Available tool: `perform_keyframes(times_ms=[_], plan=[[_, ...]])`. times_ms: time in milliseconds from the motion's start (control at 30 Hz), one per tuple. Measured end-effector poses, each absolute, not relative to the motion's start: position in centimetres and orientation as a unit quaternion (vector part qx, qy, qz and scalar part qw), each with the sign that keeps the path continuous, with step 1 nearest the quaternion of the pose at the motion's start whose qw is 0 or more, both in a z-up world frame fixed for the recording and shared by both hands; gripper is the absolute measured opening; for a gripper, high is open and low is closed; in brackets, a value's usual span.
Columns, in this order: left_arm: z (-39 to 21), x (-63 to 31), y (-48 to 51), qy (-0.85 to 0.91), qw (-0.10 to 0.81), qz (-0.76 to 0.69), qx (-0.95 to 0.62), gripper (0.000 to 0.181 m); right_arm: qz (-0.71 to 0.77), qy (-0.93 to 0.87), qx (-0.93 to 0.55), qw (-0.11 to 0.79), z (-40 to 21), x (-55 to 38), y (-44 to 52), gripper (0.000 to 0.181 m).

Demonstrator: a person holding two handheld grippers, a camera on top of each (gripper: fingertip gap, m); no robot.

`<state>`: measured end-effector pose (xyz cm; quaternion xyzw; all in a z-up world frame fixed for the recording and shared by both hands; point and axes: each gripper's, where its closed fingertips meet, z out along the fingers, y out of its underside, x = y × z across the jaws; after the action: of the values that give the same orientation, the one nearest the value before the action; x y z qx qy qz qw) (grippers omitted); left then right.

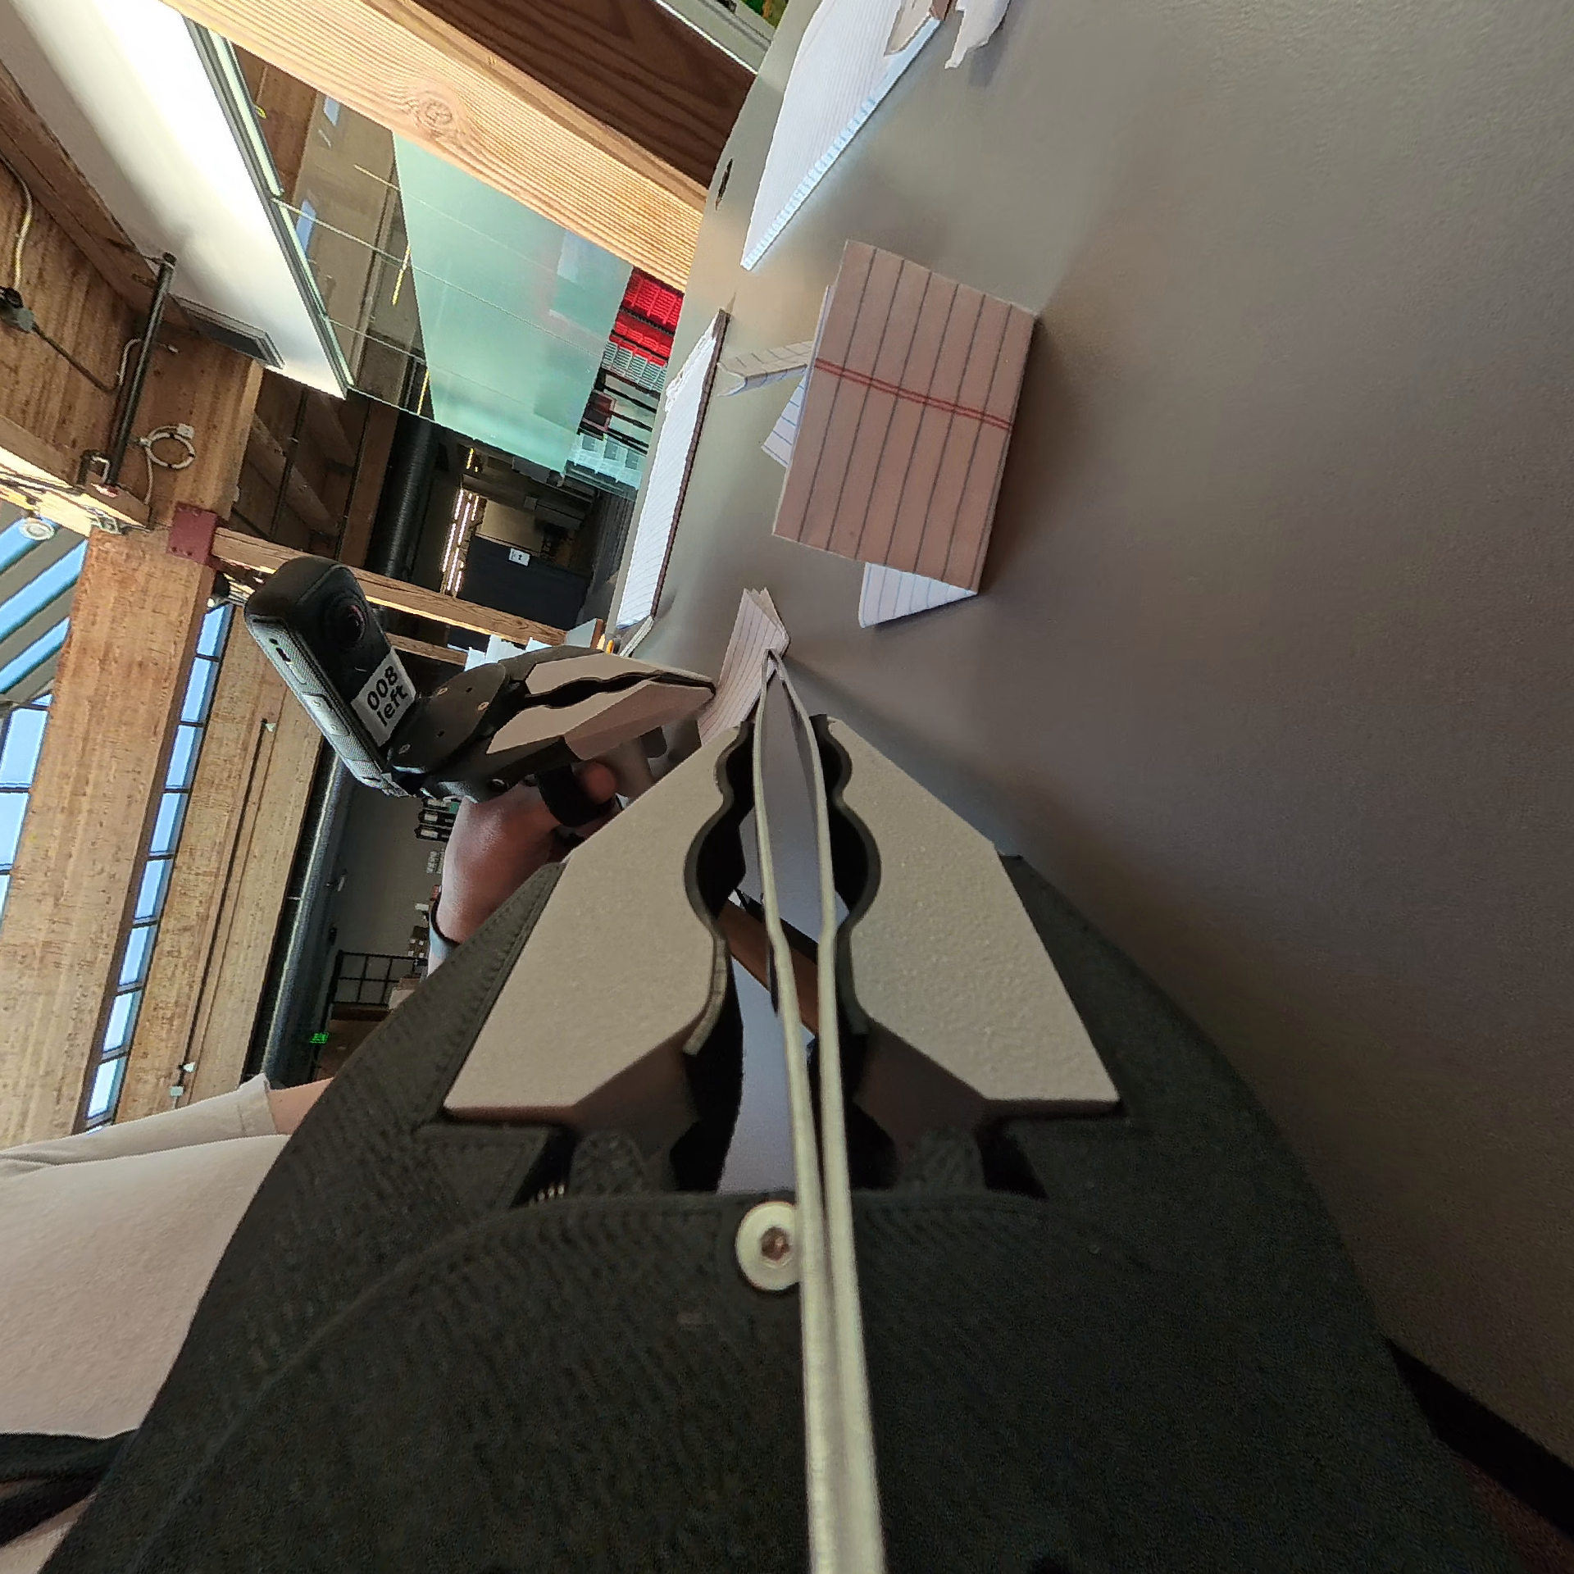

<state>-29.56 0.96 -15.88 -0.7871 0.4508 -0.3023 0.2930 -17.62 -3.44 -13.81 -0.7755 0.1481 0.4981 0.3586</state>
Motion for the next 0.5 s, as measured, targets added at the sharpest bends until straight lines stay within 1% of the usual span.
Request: perform_keyframes(times_ms=[133, 200, 300, 500], plan=[[-14.2, -29.7, 1.3, 0.449, 0.337, -0.286, -0.777, 0.000, 0.498, 0.149, -0.775, 0.359, -13.8, -17.6, -3.5, 0.013], [-13.9, -29.1, 0.7, 0.452, 0.326, -0.303, -0.773, 0.000, 0.498, 0.148, -0.775, 0.359, -13.8, -17.6, -3.5, 0.013], [-15.8, -29.1, 0.4, 0.475, 0.302, -0.277, -0.779, 0.000, 0.498, 0.148, -0.775, 0.360, -13.8, -17.6, -3.4, 0.013], [-16.1, -29.4, 0.5, 0.488, 0.306, -0.262, -0.775, 0.000, 0.496, 0.145, -0.776, 0.362, -13.8, -17.6, -3.4, 0.013]])
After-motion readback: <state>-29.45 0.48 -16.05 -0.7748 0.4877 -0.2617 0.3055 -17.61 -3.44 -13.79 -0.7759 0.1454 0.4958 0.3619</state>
